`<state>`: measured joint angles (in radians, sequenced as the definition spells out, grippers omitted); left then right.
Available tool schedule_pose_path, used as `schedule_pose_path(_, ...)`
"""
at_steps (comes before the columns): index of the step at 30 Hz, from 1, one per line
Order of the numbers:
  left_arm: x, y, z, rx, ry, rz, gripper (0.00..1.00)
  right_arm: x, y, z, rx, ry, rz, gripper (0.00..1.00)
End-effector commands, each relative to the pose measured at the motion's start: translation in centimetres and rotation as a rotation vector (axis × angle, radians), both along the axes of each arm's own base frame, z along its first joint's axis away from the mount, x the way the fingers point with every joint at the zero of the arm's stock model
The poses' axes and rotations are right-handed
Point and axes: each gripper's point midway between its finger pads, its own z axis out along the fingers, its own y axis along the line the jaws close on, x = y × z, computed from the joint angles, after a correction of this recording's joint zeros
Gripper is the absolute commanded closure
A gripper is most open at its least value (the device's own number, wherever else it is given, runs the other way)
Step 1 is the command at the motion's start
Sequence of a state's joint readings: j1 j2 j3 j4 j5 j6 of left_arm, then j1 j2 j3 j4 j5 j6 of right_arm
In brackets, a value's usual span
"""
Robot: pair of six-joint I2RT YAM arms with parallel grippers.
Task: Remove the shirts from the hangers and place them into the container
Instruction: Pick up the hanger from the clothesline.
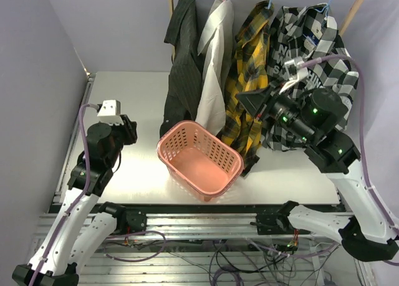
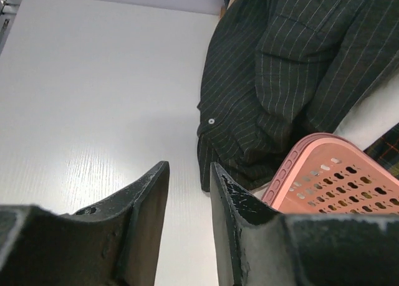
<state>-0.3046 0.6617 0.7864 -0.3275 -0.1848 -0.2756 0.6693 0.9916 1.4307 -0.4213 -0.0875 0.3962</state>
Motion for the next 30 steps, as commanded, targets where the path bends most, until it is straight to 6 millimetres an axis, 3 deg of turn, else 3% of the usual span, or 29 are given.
schedule_pose_path(1, 0.2, 0.3, 0.3, 0.009, 0.017, 0.018, 0.55, 2.3, 1.6, -1.2, -0.098, 0.018, 0.004, 0.81)
schedule_pose_path(2, 0.2, 0.3, 0.2, 0.012, 0.022, 0.015, 0.52, 2.1, 2.1, -0.9, -0.096, 0.006, 0.034, 0.80)
schedule_pose_path(4, 0.3, 0.4, 0.1, 0.019, 0.026, 0.022, 0.49, 1.2, 3.3, 0.3, -0.072, -0.058, 0.122, 0.62)
schedule_pose_path(5, 0.2, 0.4, 0.0, 0.024, 0.028, 0.020, 0.50, 1.0, 3.7, 0.9, -0.059, -0.085, 0.149, 0.61)
schedule_pose_path(7, 0.1, 0.5, 0.1, 0.021, 0.028, 0.026, 0.50, 1.5, 3.8, 2.6, -0.052, -0.101, 0.133, 0.60)
schedule_pose_path(9, 0.0, 0.8, 0.3, 0.020, 0.019, 0.041, 0.50, 3.5, 4.5, 3.1, -0.102, -0.057, 0.088, 0.60)
schedule_pose_path(14, -0.3, 1.3, 0.8, 0.015, -0.008, 0.062, 0.49, 8.1, 9.1, 3.8, -0.241, -0.035, -0.030, 0.58)
schedule_pose_path(19, -0.2, 1.3, 0.5, 0.017, 0.001, 0.063, 0.51, 12.0, 10.4, 5.3, -0.278, -0.097, -0.267, 0.57)
schedule_pose_path(24, -0.2, 1.1, 0.4, 0.017, 0.005, 0.050, 0.53, 13.9, 10.9, 5.1, -0.227, -0.129, -0.374, 0.58)
schedule_pose_path(30, -0.3, 1.0, 0.7, 0.012, -0.005, 0.044, 0.53, 14.3, 11.5, 6.2, -0.202, -0.165, -0.422, 0.57)
